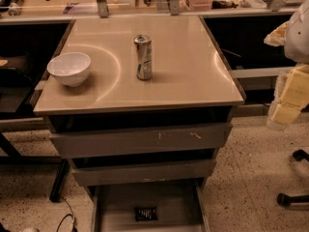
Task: Pick rxbar chocolate from bottom drawer and place on counter
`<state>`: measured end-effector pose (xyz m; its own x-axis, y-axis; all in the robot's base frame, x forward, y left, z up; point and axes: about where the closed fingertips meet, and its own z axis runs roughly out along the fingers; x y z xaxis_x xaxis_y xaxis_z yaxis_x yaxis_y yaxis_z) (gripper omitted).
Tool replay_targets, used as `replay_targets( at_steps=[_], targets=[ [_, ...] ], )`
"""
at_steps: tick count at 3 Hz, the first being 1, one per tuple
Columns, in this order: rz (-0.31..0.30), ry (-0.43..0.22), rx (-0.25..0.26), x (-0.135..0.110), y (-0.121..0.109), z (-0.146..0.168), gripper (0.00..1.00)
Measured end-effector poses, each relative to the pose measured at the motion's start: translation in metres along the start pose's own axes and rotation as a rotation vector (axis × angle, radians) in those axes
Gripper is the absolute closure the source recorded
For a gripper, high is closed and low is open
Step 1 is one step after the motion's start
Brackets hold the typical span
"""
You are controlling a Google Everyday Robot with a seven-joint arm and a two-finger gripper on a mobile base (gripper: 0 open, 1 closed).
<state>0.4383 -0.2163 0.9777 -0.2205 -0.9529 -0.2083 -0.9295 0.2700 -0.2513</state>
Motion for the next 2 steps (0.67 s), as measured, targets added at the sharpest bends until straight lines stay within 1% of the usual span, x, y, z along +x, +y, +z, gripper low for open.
replay_targets(
  at_steps=[1, 2],
  targets=[
    [0.0, 0.0, 0.0, 0.0, 0.0, 0.0, 0.0],
    [-0.003, 0.0, -0.006, -0.001, 0.007, 0.012, 0.0]
  ],
)
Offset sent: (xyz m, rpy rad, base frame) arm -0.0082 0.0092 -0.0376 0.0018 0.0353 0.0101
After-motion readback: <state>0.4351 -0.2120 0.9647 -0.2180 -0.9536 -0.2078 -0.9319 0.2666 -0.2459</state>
